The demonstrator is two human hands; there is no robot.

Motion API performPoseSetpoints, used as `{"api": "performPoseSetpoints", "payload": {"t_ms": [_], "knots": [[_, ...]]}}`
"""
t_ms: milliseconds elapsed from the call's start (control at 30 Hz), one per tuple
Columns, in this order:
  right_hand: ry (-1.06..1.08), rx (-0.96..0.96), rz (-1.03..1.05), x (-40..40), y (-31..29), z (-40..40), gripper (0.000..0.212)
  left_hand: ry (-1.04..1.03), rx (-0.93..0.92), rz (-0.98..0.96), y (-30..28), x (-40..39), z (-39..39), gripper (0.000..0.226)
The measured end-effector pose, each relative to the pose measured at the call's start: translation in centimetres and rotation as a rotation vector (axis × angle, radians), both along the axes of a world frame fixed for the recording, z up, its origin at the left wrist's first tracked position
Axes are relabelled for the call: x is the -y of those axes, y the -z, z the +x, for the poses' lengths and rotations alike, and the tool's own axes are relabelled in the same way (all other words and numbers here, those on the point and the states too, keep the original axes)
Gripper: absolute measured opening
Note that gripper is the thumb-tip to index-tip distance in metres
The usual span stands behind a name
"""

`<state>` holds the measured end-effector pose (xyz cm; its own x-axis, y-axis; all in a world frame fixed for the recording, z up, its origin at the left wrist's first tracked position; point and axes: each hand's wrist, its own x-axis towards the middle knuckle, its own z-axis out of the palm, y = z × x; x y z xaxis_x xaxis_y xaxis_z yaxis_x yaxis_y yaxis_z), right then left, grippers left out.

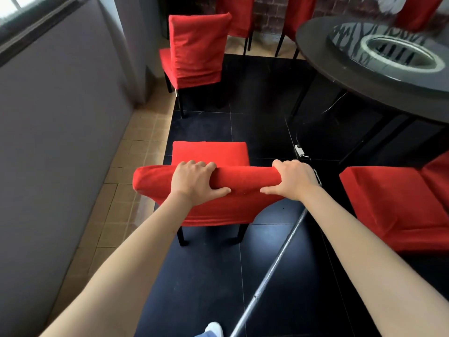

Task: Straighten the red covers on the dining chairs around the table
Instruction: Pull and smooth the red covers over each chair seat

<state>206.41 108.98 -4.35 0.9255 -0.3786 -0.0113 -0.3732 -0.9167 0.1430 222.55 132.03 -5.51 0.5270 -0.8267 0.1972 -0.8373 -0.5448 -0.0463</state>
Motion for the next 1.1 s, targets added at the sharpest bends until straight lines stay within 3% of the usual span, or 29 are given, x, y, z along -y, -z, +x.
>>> {"api": "performPoseSetpoints", "payload": {"t_ms": [267,500,1100], "knots": [[-0.039,0.028,-0.015,-0.9,0.7,0.7,0.094,0.122,-0.052,0.030,0.0,-1.0,1.8,0.081],[0.100,0.029,-0.028,-3.6,0.2,-0.1,0.091,-0.015,-0.060,0.053,-0.1,-2.3,2.0,0.087],[0.439,0.097,-0.054,-17.6,1.1,-6.4,0.082,0.330,-0.018,0.122,-0.5,-7.2,2.6,0.090]]}}
